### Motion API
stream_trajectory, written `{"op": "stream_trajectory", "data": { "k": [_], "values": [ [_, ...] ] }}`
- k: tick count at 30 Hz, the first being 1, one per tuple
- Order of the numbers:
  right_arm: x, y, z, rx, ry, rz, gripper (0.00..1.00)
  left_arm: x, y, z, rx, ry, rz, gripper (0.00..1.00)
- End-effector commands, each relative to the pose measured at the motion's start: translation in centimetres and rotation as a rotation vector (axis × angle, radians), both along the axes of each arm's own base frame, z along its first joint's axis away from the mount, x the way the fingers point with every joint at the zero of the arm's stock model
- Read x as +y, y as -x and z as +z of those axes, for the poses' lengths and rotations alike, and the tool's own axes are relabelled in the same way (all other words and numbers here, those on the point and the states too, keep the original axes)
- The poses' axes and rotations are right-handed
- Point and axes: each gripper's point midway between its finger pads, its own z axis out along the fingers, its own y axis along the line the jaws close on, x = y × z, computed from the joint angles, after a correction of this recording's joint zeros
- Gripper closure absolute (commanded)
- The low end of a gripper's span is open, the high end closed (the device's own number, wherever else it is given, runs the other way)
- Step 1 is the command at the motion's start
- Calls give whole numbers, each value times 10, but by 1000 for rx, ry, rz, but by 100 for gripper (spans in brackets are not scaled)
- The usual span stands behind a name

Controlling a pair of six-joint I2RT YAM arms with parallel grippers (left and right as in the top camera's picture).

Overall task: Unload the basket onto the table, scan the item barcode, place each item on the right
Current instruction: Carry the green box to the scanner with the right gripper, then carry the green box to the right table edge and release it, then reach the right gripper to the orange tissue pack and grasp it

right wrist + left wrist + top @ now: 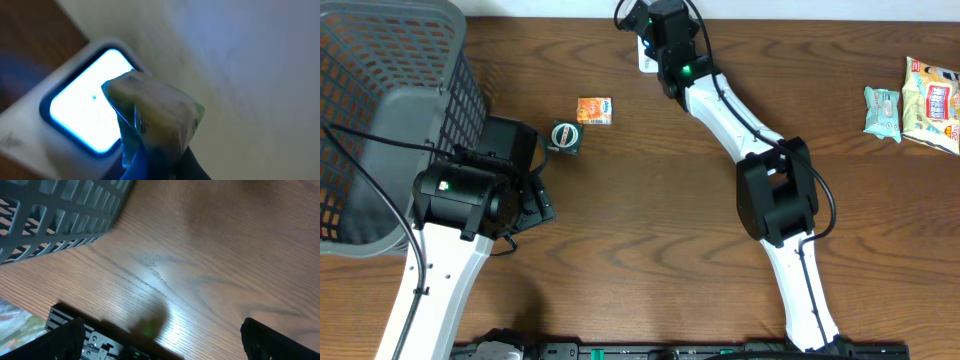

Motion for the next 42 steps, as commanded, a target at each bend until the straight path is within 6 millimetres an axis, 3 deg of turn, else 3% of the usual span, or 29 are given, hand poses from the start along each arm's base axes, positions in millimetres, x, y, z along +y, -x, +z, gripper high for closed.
{"op": "stream_trajectory", "data": {
  "k": [1,5,9,14,17,21,23,24,27,29,33,36,42],
  "values": [
    [-28,3,48,-30,-113,-110,99,1,1,0,0,7,16,2],
    [-79,14,66,49,-272,-232,99,1,1,0,0,7,16,2],
    [-164,31,71,133,-426,-463,99,0,1,0,0,7,16,2],
    [-285,70,41,278,-430,-748,99,1,1,0,0,7,16,2],
    [-341,96,24,349,-423,-876,99,0,1,0,0,7,16,2],
    [-404,118,18,339,-517,-1037,99,1,1,0,0,7,16,2],
    [-422,123,15,347,-572,-1051,99,1,1,0,0,7,16,2],
    [-430,125,14,350,-599,-1054,89,1,1,0,0,7,16,2],
    [-446,131,9,368,-667,-1057,22,1,1,0,0,7,17,2],
    [-454,137,5,378,-677,-1075,5,1,1,0,0,7,16,2],
    [-451,139,-5,418,-714,-1067,1,1,1,0,0,7,16,3],
    [-430,132,-12,474,-793,-994,1,1,1,0,0,7,16,2],
    [-339,114,-11,680,-1129,-652,1,0,1,0,0,7,16,2]
  ]
}}
